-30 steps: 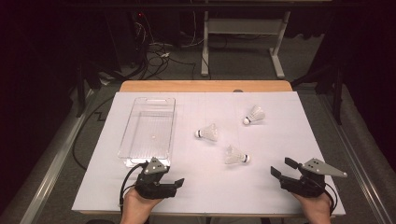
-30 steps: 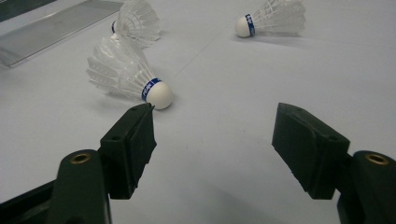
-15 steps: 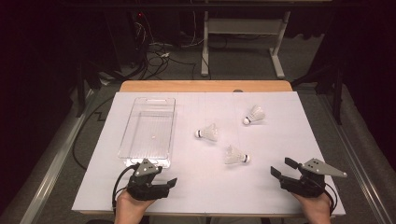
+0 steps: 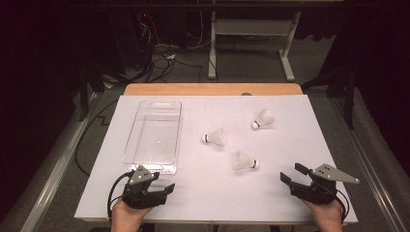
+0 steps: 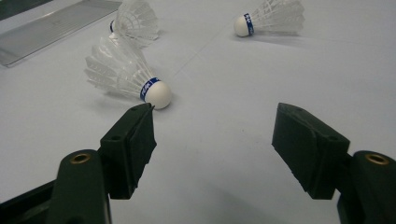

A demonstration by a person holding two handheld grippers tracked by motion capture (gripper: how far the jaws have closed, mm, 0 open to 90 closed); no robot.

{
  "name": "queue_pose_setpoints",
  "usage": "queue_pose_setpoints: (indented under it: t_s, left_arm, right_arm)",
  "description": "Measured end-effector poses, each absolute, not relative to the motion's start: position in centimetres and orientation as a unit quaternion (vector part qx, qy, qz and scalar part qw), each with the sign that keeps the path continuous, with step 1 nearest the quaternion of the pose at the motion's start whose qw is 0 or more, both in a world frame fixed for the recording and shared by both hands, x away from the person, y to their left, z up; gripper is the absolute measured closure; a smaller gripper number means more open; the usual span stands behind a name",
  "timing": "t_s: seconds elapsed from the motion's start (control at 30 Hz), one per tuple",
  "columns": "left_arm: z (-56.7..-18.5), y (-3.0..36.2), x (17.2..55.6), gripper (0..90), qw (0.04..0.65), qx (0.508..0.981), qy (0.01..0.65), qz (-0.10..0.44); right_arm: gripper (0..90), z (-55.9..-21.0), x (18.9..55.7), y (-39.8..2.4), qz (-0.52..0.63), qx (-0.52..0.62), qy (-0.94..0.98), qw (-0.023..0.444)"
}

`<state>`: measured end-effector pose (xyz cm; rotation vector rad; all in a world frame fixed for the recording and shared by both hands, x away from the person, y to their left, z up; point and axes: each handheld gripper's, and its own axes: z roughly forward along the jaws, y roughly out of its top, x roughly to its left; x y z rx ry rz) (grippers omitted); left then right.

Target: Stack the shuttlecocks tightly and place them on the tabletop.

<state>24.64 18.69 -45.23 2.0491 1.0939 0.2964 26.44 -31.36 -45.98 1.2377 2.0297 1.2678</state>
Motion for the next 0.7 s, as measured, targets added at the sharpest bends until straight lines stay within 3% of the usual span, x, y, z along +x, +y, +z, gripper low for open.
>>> queue_pose_setpoints:
  t_s: [0.7]
  left_arm:
    - [-45.5,21.5,24.5,31.2,0.399,0.785,0.452,0.140]
  right_arm:
    - [30.2,-46.0,26.5,-31.3,0.457,0.449,0.735,0.222]
